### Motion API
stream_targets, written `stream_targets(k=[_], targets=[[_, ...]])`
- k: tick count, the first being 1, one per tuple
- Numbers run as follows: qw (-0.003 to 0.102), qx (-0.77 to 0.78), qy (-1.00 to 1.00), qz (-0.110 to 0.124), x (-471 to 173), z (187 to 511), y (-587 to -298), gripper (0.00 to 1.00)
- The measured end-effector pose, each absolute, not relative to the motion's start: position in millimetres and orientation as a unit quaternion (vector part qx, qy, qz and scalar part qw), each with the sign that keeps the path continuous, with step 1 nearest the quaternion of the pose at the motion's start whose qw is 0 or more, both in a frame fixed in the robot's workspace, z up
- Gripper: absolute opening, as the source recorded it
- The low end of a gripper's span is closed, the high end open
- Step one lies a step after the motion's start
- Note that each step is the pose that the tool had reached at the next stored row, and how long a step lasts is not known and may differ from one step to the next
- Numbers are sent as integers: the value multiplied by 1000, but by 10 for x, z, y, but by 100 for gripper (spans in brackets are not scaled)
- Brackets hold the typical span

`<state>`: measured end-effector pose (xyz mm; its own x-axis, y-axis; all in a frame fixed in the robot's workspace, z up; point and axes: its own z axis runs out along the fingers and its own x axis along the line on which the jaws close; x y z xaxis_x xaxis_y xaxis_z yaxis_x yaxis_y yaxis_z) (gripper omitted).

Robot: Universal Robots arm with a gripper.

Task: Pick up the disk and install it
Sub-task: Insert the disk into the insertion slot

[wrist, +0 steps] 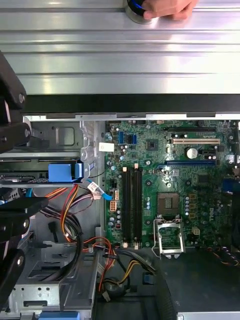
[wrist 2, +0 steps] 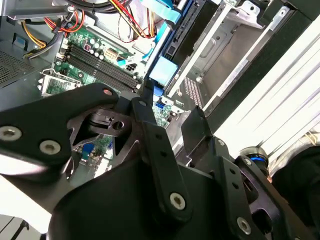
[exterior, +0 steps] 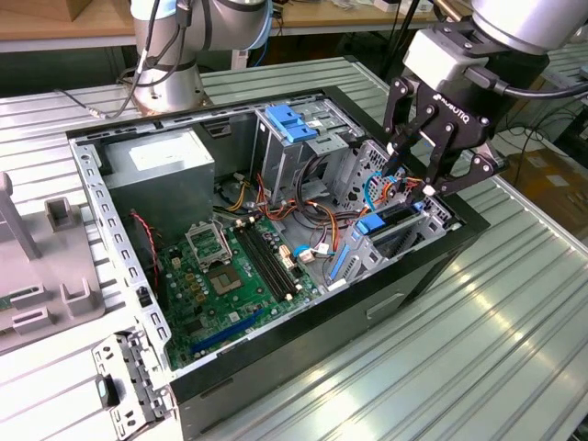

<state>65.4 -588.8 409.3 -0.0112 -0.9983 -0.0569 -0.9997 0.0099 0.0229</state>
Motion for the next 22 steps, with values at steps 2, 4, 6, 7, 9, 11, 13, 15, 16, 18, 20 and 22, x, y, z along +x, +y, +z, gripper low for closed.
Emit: stream_targets(k=[2, 4, 6, 7, 9, 11, 13, 15, 16, 18, 20, 22], targets=[[12, -703, 710, 28, 654, 4092, -5888, 49], [12, -703, 710, 28, 654, 4092, -5888, 35], [12, -703, 710, 28, 654, 4091, -5888, 24], [12, -703, 710, 28, 654, 4091, -5888, 18], [12, -703, 710, 28, 654, 4090, -5888, 11], [12, -703, 710, 28, 654, 4089, -5888, 11], [12, -703, 710, 28, 654, 4088, -5888, 11], [12, -703, 710, 28, 655, 4080, -5888, 11], [12, -703, 710, 28, 660, 4070, -5888, 11], [12, -703, 710, 28, 673, 4046, -5889, 11], [12, -703, 710, 28, 694, 4005, -5890, 11], [12, -703, 710, 28, 723, 3941, -5890, 11]])
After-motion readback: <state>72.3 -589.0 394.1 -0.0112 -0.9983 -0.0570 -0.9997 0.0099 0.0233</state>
